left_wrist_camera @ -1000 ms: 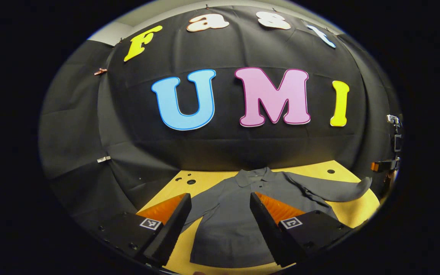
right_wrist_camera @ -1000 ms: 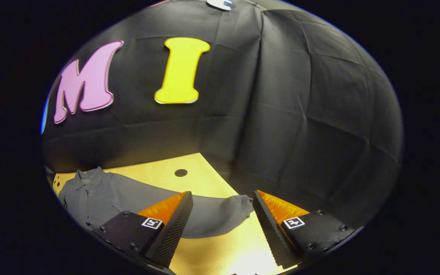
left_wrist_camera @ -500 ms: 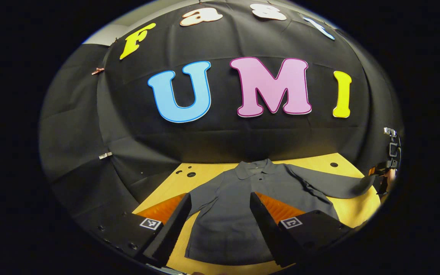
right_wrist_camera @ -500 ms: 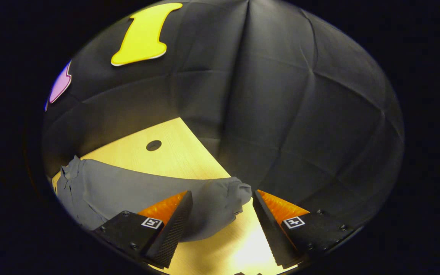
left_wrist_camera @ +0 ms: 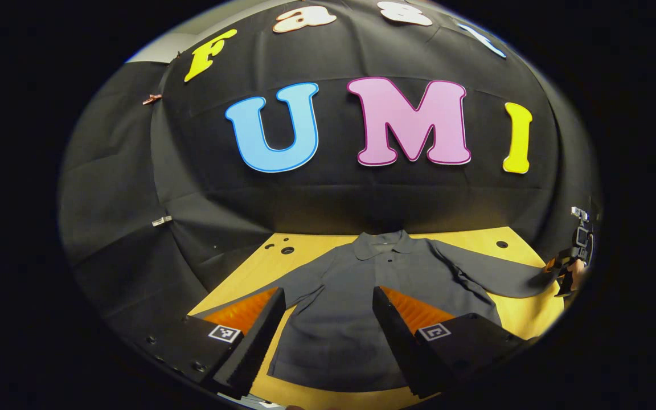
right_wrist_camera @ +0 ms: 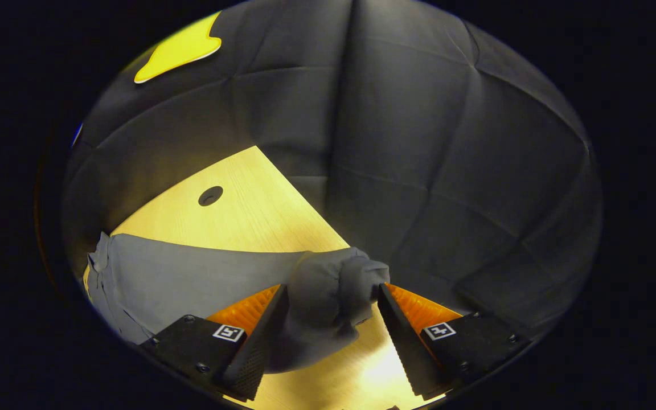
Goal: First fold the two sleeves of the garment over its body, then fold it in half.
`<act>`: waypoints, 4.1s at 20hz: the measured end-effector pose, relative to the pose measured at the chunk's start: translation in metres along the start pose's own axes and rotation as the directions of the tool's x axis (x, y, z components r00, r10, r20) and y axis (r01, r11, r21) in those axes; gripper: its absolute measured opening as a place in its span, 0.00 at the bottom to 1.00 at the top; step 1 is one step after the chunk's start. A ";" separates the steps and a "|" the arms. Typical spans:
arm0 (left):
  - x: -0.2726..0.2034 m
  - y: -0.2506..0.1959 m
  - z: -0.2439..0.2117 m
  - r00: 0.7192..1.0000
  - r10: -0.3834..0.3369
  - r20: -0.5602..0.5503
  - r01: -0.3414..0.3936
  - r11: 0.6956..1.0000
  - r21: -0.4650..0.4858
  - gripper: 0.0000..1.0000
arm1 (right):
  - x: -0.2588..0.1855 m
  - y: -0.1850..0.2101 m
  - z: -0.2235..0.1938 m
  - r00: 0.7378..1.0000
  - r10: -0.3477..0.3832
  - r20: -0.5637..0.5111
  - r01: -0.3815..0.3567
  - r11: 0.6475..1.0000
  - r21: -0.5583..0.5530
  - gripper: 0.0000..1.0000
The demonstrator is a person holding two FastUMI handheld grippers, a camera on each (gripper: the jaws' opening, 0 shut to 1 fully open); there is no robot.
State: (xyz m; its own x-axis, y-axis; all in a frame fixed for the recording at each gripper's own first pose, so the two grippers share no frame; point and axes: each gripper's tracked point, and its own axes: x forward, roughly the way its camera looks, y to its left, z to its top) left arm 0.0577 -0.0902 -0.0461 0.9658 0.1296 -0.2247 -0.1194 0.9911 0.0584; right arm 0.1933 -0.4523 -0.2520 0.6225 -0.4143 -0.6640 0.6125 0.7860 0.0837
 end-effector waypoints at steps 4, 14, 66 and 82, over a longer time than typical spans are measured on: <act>-0.002 0.002 0.000 1.000 0.012 0.001 -0.012 1.000 -0.006 0.98 | 0.003 0.000 0.002 1.000 0.002 -0.011 -0.002 1.000 0.009 0.95; -0.011 0.013 -0.011 0.999 0.026 -0.022 -0.027 0.999 -0.023 0.97 | -0.013 0.022 0.004 0.998 0.063 -0.010 -0.063 0.996 -0.062 0.06; -0.021 0.229 -0.125 0.980 0.158 -0.119 -0.180 0.962 -0.206 0.99 | -0.361 0.613 -0.178 0.694 0.700 -0.168 -0.538 0.349 -0.768 0.07; 0.040 0.292 -0.144 0.971 0.219 -0.100 -0.235 0.952 -0.195 0.99 | -0.413 0.542 -0.203 0.647 0.740 -0.185 -0.659 0.421 -0.623 1.00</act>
State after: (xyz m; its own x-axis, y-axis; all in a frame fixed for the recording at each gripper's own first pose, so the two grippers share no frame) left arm 0.0287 0.2084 -0.1780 0.8880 0.3460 -0.3029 -0.3858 0.9190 -0.0810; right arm 0.1693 0.2379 -0.0826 0.7654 0.3984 -0.5053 -0.4564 0.8897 0.0101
